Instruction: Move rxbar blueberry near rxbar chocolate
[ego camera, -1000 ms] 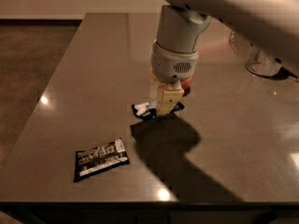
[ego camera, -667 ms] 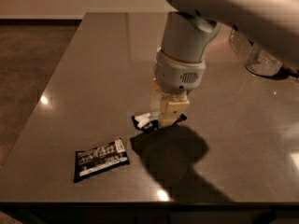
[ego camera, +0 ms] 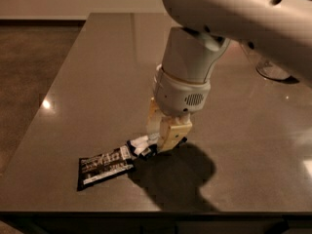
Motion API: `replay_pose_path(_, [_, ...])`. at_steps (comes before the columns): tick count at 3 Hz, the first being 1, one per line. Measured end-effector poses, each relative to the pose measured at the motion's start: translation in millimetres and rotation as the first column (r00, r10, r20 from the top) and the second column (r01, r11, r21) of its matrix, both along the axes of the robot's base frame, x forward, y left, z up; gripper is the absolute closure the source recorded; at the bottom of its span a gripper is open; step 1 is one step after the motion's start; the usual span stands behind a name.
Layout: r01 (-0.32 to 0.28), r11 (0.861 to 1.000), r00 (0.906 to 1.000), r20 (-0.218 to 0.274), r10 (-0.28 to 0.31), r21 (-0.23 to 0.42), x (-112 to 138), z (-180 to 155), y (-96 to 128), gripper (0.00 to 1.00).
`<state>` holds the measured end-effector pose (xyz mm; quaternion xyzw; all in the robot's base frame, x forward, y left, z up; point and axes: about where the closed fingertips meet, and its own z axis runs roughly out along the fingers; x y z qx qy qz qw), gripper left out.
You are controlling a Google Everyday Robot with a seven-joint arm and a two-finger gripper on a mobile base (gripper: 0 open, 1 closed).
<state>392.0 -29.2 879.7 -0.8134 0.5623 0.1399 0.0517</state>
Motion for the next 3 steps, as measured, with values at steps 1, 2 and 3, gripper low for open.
replay_pose_path(1, [-0.027,1.000,0.9994,-0.019,0.027,0.012,-10.5,-4.0,12.2,0.36])
replay_pose_path(2, [-0.022,1.000,0.9997,-0.007,0.022,0.017,-8.1,-2.9,13.1,0.12])
replay_pose_path(3, [-0.021,1.000,0.9998,0.001,0.021,0.021,-7.0,-2.3,14.7,0.00])
